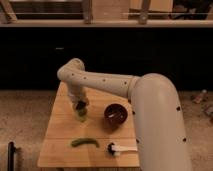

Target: Stack cups on top of each other

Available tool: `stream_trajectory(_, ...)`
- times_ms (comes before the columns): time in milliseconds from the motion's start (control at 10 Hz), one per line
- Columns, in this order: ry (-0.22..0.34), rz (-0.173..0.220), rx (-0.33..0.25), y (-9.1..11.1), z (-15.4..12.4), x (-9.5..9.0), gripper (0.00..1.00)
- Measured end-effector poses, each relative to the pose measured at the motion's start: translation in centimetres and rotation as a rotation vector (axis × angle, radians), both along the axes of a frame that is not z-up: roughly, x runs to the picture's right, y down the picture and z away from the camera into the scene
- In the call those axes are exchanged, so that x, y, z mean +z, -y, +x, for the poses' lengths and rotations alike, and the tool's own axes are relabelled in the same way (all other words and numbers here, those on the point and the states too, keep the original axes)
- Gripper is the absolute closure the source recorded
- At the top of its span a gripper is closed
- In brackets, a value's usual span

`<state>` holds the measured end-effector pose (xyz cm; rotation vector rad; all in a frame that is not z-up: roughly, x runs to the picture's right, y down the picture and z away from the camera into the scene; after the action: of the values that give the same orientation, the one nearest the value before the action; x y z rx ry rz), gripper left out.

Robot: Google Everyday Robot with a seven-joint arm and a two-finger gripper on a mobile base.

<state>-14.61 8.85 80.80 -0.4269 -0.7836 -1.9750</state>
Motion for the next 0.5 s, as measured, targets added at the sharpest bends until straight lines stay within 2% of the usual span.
stream_trajectory(100, 0.001, 0.001, 0.000, 0.06, 0.07, 0.01, 0.20)
stream_trajectory(500, 0.000, 0.006, 0.003, 0.30, 0.32, -0.01, 0.20)
